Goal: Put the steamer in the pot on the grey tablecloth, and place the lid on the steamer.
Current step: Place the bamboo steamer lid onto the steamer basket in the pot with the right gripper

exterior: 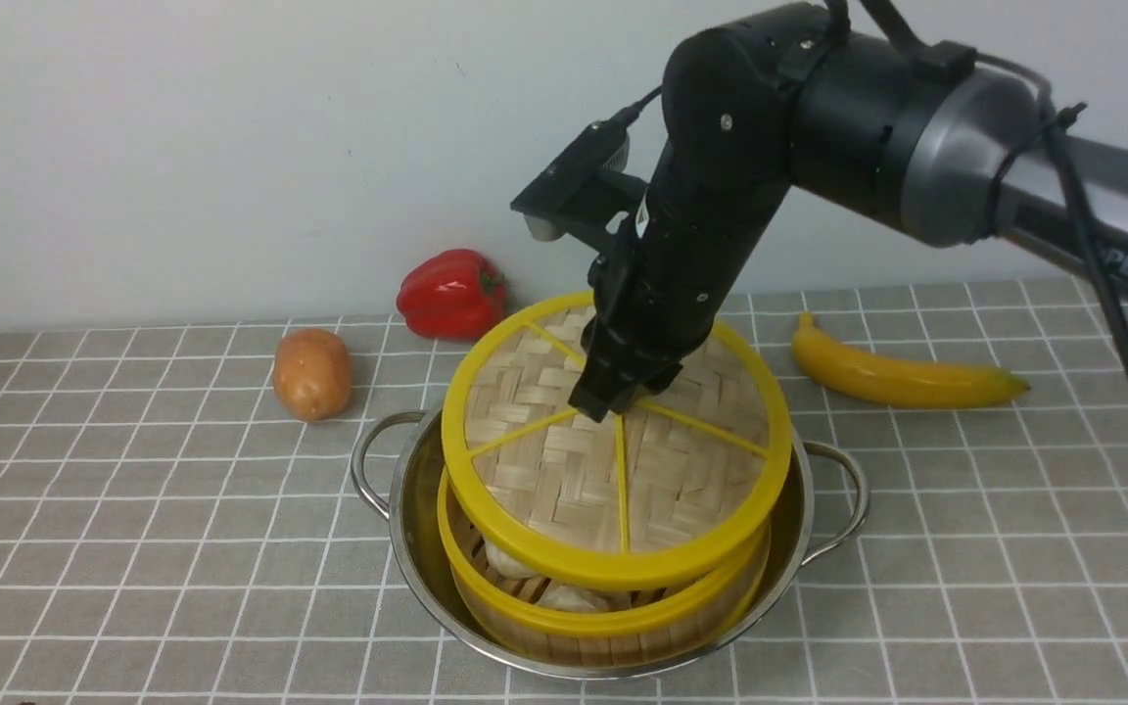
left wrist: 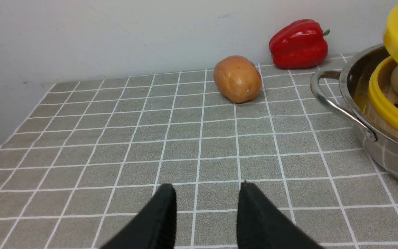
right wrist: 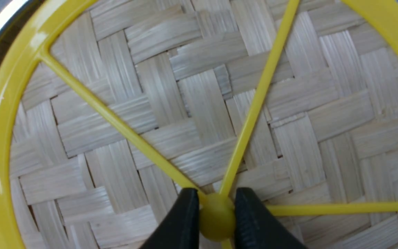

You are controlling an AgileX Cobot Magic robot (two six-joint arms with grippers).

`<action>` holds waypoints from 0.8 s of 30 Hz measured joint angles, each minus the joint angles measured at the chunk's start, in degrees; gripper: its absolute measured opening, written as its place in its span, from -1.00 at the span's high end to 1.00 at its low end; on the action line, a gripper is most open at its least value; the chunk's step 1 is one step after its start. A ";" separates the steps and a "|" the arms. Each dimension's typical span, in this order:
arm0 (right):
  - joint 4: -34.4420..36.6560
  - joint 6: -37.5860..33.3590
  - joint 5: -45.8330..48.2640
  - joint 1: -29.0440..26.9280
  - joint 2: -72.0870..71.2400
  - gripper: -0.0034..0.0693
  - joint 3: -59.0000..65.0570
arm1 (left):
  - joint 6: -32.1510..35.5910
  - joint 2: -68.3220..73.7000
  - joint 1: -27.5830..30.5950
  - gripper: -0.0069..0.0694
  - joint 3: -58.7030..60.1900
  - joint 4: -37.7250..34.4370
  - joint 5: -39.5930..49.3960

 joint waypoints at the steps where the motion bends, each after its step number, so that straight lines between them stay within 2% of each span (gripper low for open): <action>1: 0.05 -0.06 0.00 0.00 0.01 0.51 0.00 | 0.00 0.00 0.00 0.18 0.00 0.00 0.00; 10: 2.47 -2.45 0.00 1.24 0.78 0.51 0.00 | 0.00 0.00 0.00 0.18 0.00 0.00 0.00; 24: 0.91 -4.06 0.23 1.24 2.74 0.51 -0.06 | -0.05 0.00 0.00 0.18 0.00 0.00 0.00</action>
